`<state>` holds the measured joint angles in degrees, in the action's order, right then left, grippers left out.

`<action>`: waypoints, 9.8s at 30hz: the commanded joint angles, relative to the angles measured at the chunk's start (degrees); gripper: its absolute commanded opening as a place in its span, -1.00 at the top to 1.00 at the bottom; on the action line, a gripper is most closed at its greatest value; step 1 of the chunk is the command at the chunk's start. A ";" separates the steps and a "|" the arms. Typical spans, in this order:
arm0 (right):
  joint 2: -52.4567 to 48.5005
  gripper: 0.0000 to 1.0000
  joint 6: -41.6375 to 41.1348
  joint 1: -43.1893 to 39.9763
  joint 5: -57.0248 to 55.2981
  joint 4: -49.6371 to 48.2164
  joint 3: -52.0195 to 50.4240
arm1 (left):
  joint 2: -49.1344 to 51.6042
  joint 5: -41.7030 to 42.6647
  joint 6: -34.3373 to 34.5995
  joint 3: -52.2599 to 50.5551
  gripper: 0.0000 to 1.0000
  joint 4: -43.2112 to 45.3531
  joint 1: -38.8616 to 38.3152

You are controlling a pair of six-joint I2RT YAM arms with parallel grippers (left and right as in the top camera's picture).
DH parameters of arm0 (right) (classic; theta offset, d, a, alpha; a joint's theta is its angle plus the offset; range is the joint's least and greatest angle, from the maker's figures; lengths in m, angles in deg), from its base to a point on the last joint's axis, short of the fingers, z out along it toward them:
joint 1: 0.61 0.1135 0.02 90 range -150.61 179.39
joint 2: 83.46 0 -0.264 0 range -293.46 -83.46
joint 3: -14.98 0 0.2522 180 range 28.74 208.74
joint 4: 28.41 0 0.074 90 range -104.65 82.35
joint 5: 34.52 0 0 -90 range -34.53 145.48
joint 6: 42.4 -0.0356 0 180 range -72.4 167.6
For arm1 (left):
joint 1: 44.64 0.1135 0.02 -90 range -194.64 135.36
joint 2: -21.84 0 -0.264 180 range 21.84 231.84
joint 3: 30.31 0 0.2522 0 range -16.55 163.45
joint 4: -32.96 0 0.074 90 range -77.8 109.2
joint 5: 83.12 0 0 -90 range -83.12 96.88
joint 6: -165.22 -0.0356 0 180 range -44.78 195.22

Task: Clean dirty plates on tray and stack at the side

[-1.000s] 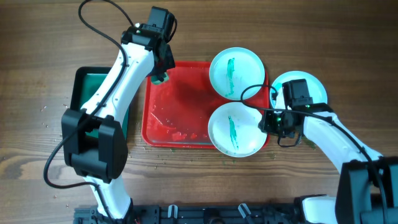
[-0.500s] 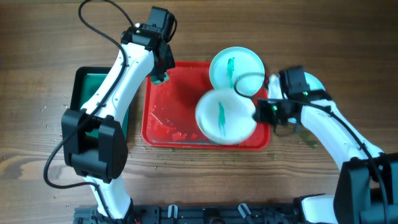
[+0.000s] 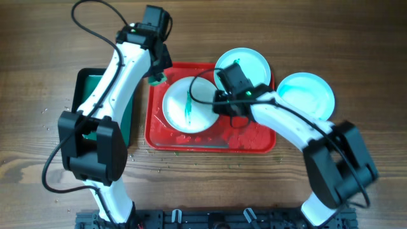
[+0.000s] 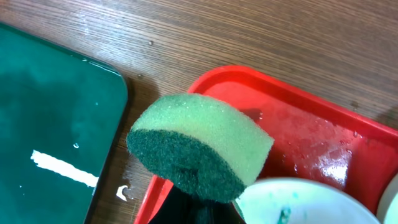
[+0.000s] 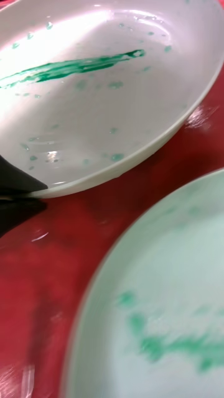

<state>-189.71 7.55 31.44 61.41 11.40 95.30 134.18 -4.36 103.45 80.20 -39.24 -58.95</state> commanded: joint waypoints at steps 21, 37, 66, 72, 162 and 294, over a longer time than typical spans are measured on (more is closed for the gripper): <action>-12.48 0.91 6.67 -4.92 20.98 -4.33 5.01 | 0.61 18.27 -15.04 -27.23 0.92 22.23 -2.03; -12.48 0.91 7.02 -4.92 21.57 -4.39 5.01 | 0.61 5.27 4.00 -27.21 0.92 20.68 -4.63; -12.48 0.91 7.04 -4.92 21.55 -4.42 5.01 | 0.61 -2.99 -0.74 -27.21 0.92 23.65 -3.48; -12.48 0.91 6.88 -4.92 21.11 -4.83 5.01 | 0.61 40.35 -30.38 -27.21 0.92 10.75 -4.00; 27.36 0.91 14.38 -44.50 -12.74 23.15 -3.06 | -7.74 3.56 -2.45 -1.07 0.92 -8.24 12.20; 6.54 -0.99 20.39 -24.83 0.00 -4.39 -3.04 | -7.74 4.17 -2.49 -1.07 0.92 -5.33 12.00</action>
<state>-182.90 27.54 6.68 62.00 7.13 91.15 126.64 -0.67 100.04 78.93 -44.64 -46.99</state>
